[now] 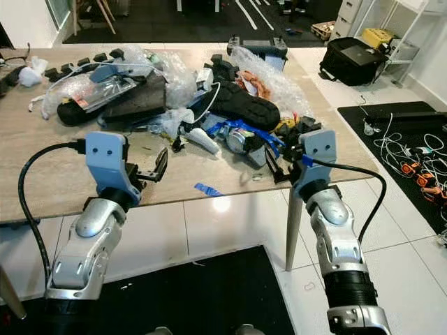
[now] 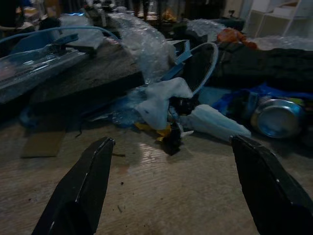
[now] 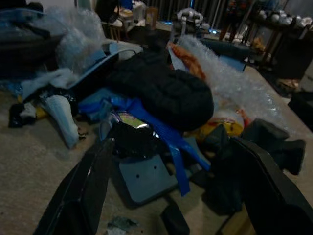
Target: Picking trash to rubbish bin
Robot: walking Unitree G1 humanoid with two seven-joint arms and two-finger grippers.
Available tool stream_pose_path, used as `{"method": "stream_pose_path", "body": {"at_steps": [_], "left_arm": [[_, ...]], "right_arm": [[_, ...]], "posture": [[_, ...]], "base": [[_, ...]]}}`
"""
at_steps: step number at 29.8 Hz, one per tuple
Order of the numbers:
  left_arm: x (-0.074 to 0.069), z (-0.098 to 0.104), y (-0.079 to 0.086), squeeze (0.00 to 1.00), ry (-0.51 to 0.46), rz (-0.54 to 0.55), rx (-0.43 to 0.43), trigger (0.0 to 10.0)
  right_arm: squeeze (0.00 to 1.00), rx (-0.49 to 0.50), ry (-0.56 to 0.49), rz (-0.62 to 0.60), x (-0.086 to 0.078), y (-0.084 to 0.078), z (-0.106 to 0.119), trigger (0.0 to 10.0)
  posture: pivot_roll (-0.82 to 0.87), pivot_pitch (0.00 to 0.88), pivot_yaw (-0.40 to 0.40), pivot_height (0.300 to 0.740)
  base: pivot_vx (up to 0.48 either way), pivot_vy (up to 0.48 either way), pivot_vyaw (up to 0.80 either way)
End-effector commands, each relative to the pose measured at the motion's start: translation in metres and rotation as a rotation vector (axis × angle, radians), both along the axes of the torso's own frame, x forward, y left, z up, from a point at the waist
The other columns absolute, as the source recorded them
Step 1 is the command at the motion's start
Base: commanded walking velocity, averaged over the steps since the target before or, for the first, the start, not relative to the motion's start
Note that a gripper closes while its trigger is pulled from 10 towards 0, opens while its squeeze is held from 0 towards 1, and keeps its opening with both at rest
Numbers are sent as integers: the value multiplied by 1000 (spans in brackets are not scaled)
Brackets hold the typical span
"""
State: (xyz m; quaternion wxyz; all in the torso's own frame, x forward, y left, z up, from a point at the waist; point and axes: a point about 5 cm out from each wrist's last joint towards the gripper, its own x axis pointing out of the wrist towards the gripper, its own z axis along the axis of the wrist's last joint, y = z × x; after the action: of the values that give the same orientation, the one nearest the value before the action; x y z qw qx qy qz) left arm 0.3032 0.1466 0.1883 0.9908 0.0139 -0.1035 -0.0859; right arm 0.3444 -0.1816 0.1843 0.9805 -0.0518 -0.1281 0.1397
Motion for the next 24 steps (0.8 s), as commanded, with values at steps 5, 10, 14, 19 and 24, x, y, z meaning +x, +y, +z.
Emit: {"method": "stream_pose_path", "body": {"at_steps": [5, 10, 14, 19, 24], "left_arm": [[-5, -4, -8, 0, 3, -42, 13, 10000], [-4, -4, -9, 0, 2, -46, 25, 10000], [-2, -2, -10, 0, -9, -56, 36, 10000], [-1, 1, -7, 0, -27, -45, 42, 10000], [-2, 1, -5, 0, -29, -34, 38, 10000]], "right_arm": [[0, 66, 19, -18, 13, -8, -3, 10000], [0, 138, 24, 11, 22, -8, -1, 10000], [0, 164, 31, 99, 31, 3, 1, 10000], [0, 137, 37, 177, 35, 17, 2, 10000], [0, -3, 82, 277, 37, 36, -5, 10000]], "posture": [[3, 170, -54, 740], [9, 183, -53, 740], [24, 208, -54, 740], [27, 223, -57, 740], [29, 242, -62, 740]], "base": [[0, 0, 0], [0, 0, 0], [0, 0, 0], [0, 0, 0], [0, 0, 0]]}}
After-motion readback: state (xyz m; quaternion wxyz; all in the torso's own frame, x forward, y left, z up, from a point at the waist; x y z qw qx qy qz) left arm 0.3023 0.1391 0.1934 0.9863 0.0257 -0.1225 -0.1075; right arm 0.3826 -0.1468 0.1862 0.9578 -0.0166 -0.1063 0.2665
